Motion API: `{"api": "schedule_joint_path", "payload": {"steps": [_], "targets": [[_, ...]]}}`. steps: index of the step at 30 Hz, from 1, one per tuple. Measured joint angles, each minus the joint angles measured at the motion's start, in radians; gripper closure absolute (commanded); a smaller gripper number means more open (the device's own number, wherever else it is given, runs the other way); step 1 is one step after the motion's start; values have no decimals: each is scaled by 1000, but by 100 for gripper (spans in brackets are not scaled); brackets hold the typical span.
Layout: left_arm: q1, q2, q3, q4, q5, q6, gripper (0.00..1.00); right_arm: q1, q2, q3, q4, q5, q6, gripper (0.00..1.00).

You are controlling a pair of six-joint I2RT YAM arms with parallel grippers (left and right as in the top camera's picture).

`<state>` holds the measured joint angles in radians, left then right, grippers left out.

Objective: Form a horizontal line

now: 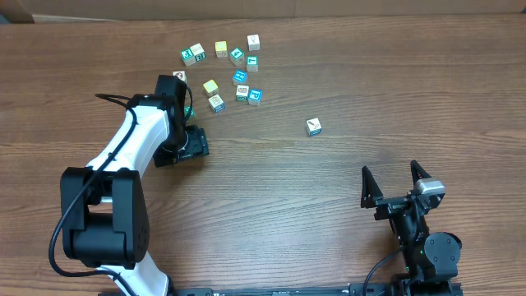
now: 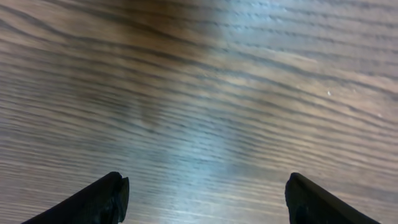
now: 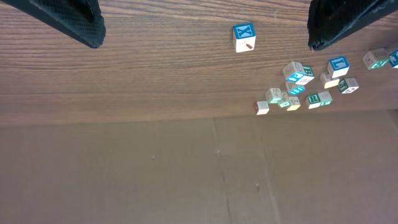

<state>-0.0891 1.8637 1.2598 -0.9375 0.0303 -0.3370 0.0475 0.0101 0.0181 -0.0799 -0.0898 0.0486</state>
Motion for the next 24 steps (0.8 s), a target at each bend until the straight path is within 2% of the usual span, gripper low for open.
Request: {"api": "schedule_joint_path", "payload": {"steps": [6, 15, 24], "targets": [[-3, 0, -1, -68, 15, 34, 18, 0, 0, 0, 0, 0, 0, 0], [-3, 0, -2, -63, -29, 45, 9, 0, 0, 0, 0, 0, 0, 0], [-3, 0, -4, -166, -156, -17, 1, 0, 0, 0, 0, 0, 0, 0]]}}
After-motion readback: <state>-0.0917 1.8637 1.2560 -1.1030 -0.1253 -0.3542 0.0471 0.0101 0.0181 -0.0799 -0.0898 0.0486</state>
